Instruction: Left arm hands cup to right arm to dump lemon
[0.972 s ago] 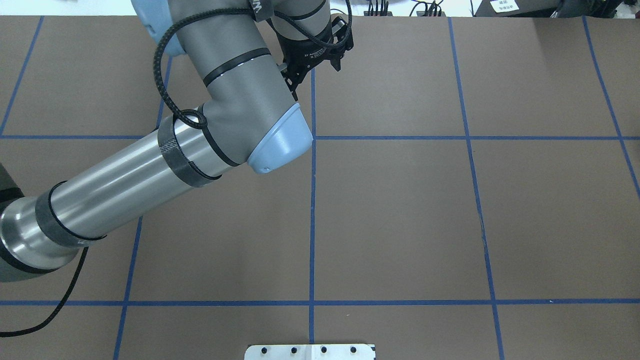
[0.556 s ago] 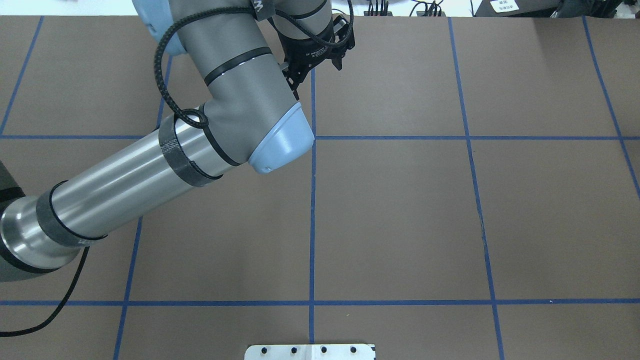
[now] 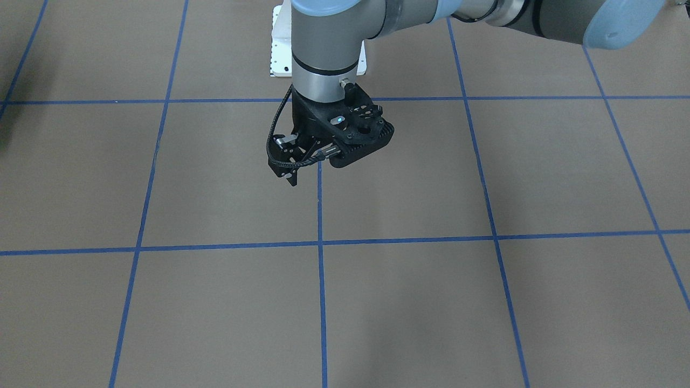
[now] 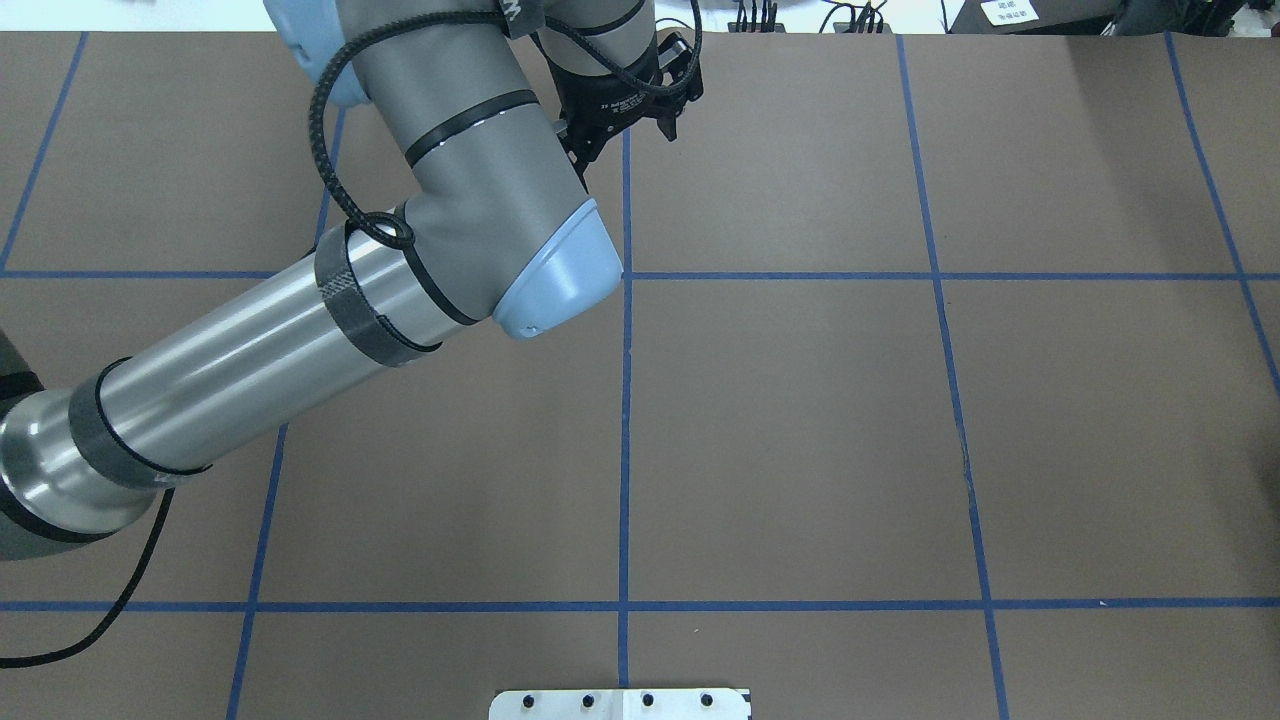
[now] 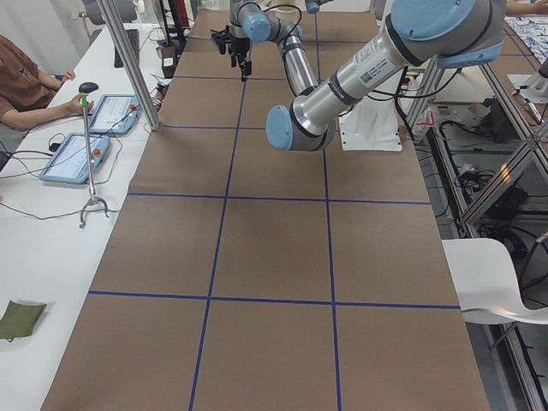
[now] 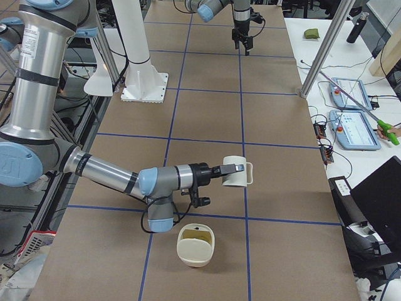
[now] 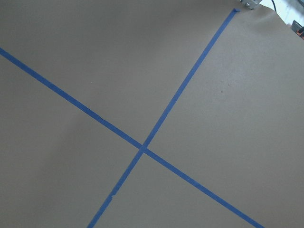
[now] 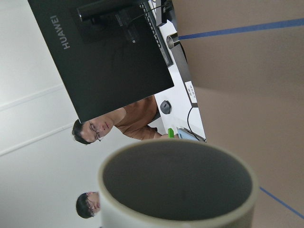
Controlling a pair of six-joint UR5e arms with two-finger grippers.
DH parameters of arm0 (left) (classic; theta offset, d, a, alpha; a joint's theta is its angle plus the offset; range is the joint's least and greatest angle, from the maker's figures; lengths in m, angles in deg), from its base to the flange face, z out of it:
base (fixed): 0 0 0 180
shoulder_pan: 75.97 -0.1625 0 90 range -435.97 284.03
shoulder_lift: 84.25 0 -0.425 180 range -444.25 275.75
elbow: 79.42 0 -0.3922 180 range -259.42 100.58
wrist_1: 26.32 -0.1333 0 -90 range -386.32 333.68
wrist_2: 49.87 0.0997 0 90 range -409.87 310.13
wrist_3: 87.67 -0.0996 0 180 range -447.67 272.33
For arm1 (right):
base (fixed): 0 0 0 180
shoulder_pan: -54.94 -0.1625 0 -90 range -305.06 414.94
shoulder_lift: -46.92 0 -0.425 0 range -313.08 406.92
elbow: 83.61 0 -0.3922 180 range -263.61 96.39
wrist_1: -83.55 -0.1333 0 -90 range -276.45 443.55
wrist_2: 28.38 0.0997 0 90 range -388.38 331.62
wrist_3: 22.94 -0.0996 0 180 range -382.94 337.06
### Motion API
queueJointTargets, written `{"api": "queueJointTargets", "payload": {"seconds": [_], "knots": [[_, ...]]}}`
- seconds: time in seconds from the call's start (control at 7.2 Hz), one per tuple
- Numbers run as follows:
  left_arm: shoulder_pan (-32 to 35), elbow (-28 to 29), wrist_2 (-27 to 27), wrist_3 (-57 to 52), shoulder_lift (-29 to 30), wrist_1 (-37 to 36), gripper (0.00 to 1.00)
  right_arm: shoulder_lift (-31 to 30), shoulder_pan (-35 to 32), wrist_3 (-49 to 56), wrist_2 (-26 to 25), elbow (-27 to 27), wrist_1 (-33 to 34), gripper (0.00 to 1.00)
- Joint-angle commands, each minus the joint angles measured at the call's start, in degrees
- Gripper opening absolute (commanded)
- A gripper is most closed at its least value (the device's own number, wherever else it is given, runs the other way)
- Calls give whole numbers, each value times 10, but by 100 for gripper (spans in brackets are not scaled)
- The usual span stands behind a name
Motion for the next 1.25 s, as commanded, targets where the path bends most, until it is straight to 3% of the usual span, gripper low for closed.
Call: {"api": "queueJointTargets", "payload": {"seconds": [0.0,0.28,0.42,0.56,0.83,0.97,1.11], "knots": [[21,28,-1,-32,1,0,100,96,51,257,-16,8,132,42],[34,61,-2,-91,2,0,100,210,85,431,-21,12,262,41],[38,67,-4,-113,3,0,100,240,133,556,-53,13,299,41],[46,69,-6,-128,3,1,100,270,204,659,-148,13,334,41],[44,92,-24,-141,16,-13,100,361,390,761,-408,23,470,41],[45,66,-44,-143,12,-35,100,408,450,773,-492,22,536,41],[45,41,-51,-193,1,-43,100,432,489,793,-545,22,587,41]]}}
